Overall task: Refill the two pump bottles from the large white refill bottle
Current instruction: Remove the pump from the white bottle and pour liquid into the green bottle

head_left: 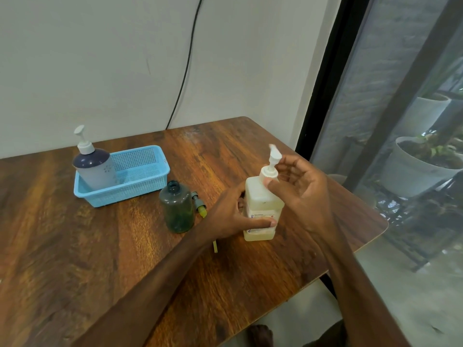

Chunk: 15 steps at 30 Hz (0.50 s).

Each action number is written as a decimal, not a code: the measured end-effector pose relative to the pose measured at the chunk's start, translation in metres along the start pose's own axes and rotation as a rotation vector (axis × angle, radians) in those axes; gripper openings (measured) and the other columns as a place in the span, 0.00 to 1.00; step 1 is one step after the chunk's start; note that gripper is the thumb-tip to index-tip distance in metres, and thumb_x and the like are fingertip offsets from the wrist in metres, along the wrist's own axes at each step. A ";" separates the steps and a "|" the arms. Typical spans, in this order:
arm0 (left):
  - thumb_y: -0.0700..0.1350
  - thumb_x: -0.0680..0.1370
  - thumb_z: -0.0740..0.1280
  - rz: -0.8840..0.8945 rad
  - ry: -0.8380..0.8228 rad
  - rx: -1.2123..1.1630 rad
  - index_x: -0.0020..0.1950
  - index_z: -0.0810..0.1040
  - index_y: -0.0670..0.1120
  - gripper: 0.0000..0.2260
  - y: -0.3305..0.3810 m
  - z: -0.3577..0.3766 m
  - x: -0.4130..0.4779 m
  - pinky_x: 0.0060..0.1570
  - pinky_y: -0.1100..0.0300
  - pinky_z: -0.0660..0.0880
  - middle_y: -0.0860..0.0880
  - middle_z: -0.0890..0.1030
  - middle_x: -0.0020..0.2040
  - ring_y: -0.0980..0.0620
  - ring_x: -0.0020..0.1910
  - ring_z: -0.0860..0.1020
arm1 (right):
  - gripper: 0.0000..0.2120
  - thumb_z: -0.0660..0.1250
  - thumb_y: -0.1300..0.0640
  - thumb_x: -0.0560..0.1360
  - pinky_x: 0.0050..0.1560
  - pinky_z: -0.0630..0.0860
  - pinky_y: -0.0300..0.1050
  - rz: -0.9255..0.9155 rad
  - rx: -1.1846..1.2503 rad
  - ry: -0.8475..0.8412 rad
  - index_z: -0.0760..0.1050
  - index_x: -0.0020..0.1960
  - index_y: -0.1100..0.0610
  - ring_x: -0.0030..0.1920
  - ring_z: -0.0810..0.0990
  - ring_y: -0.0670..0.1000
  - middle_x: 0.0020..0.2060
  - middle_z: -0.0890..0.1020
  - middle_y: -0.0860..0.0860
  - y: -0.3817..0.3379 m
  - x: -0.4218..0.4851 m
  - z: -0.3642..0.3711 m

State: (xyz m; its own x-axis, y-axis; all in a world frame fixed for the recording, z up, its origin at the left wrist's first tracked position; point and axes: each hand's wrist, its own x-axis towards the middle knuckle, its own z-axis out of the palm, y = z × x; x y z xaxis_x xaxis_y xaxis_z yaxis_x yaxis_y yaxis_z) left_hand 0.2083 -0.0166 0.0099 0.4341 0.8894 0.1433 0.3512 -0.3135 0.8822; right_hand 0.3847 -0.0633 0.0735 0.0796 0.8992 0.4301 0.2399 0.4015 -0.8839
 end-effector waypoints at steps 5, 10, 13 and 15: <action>0.47 0.71 0.83 0.008 0.005 0.002 0.64 0.69 0.64 0.31 0.000 0.000 0.000 0.50 0.74 0.79 0.67 0.80 0.54 0.77 0.52 0.78 | 0.20 0.76 0.52 0.74 0.61 0.81 0.54 0.007 0.012 -0.046 0.78 0.64 0.49 0.62 0.82 0.49 0.60 0.84 0.46 -0.001 -0.002 -0.001; 0.47 0.70 0.83 0.016 0.016 -0.006 0.63 0.70 0.65 0.30 0.003 0.000 -0.002 0.45 0.76 0.77 0.65 0.82 0.53 0.74 0.52 0.80 | 0.17 0.79 0.57 0.72 0.59 0.82 0.51 -0.014 -0.010 0.037 0.80 0.60 0.53 0.56 0.84 0.48 0.53 0.85 0.47 -0.002 0.000 0.000; 0.46 0.70 0.84 0.020 0.015 -0.004 0.61 0.72 0.64 0.29 0.003 0.000 -0.002 0.46 0.74 0.77 0.66 0.83 0.52 0.70 0.52 0.82 | 0.17 0.73 0.58 0.72 0.62 0.80 0.58 0.009 0.023 -0.021 0.79 0.60 0.52 0.59 0.83 0.50 0.57 0.85 0.48 -0.001 -0.001 -0.004; 0.46 0.70 0.83 0.018 0.015 -0.008 0.61 0.72 0.65 0.29 0.003 0.000 -0.002 0.45 0.74 0.78 0.69 0.83 0.50 0.71 0.52 0.82 | 0.19 0.75 0.56 0.73 0.63 0.80 0.56 0.012 0.003 -0.037 0.78 0.63 0.51 0.62 0.82 0.49 0.60 0.84 0.48 -0.001 -0.001 -0.003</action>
State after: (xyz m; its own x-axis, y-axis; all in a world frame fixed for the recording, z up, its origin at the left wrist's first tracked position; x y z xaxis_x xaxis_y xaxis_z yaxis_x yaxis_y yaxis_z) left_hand 0.2085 -0.0190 0.0122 0.4281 0.8883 0.1661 0.3368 -0.3274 0.8828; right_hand 0.3875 -0.0652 0.0743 0.0463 0.9099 0.4123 0.2365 0.3910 -0.8895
